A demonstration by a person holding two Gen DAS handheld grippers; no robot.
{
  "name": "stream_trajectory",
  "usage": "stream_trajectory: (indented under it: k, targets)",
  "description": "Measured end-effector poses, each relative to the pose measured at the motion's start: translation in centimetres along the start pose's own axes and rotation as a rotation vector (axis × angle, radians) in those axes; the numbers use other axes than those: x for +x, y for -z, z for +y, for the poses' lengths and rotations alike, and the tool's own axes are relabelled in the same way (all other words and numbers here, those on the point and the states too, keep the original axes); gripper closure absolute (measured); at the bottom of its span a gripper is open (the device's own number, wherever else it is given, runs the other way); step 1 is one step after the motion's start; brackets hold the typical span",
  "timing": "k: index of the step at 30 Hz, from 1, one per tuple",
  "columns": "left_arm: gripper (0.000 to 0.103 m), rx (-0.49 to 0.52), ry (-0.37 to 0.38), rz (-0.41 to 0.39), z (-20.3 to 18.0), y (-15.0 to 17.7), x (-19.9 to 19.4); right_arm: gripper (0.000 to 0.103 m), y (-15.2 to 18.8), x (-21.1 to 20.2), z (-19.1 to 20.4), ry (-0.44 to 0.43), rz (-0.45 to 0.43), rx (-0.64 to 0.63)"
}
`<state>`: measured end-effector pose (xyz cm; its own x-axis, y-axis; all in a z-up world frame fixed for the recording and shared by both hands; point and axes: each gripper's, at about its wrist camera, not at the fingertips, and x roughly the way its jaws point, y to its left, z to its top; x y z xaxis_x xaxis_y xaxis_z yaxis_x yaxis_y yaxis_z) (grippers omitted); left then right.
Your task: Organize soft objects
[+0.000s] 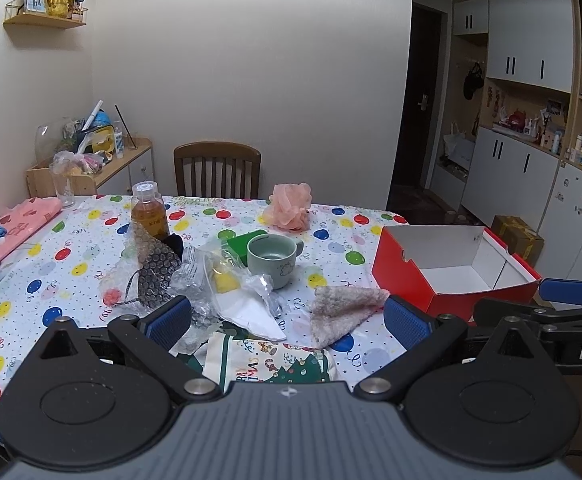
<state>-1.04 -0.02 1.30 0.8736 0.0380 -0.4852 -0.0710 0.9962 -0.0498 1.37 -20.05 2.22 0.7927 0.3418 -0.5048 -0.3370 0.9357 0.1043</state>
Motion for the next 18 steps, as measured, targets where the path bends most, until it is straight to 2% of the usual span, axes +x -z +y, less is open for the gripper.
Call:
stream_trajectory:
  k: [18]
  targets:
    - [0.000,-0.014,0.015,0.021,-0.04,-0.45,0.79,0.001,-0.20,0.18,-0.36,-0.007,0.004,-0.005]
